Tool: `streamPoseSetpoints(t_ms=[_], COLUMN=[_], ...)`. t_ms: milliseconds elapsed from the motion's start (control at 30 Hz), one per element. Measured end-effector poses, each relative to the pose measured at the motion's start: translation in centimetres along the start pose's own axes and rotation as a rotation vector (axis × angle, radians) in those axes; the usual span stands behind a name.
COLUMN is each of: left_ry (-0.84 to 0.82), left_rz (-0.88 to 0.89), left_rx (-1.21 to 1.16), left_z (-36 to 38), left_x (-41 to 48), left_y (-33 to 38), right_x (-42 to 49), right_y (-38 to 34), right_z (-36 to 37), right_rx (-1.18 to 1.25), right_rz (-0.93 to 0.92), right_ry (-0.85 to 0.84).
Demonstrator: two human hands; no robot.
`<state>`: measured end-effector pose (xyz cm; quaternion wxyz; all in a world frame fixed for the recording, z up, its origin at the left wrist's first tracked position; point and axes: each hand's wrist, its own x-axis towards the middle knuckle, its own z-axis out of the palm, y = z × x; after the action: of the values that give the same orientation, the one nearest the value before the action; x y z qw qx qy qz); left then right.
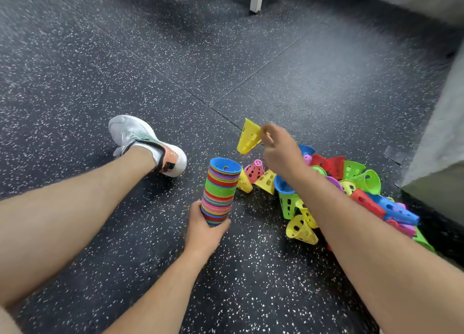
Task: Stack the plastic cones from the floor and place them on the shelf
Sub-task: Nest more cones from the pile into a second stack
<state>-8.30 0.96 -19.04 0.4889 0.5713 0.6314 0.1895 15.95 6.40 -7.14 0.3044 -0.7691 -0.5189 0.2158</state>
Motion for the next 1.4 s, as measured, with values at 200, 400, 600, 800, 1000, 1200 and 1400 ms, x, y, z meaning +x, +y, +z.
streamPoseSetpoints(t_ms=[200, 400, 600, 800, 1000, 1200, 1400], left_ry=[0.002, 0.038, 0.066, 0.057, 0.055, 0.033, 0.031], left_rz=[0.05, 0.044, 0.006, 0.001, 0.011, 0.026, 0.043], left_rx=[-0.003, -0.028, -0.133, -0.174, -0.187, -0.17, -0.173], left_z=[0.3, 0.5, 0.7, 0.3, 0.1, 0.2, 0.1], left_x=[-0.7, -0.8, -0.9, -0.9, -0.7, -0.5, -0.4], left_y=[0.0, -0.2, -0.8, -1.3, -1.6, -1.8, -2.0], right_x=[-3.3, -6.1, -6.8, -6.4, -8.9, -8.4, -8.4], right_y=[-2.6, -2.4, -2.6, 0.1, 3.8, 4.6, 4.9], right_z=[-0.7, 2.0, 2.2, 5.2, 9.9, 10.4, 8.1], right_rx=[-0.046, -0.23, 0.001, -0.146, -0.523, -0.622, -0.465], right_rz=[-0.118, -0.266, -0.098, -0.022, -0.132, -0.101, -0.053], right_ry=[0.018, -0.148, -0.305, -0.253, -0.694, -0.67, -0.348])
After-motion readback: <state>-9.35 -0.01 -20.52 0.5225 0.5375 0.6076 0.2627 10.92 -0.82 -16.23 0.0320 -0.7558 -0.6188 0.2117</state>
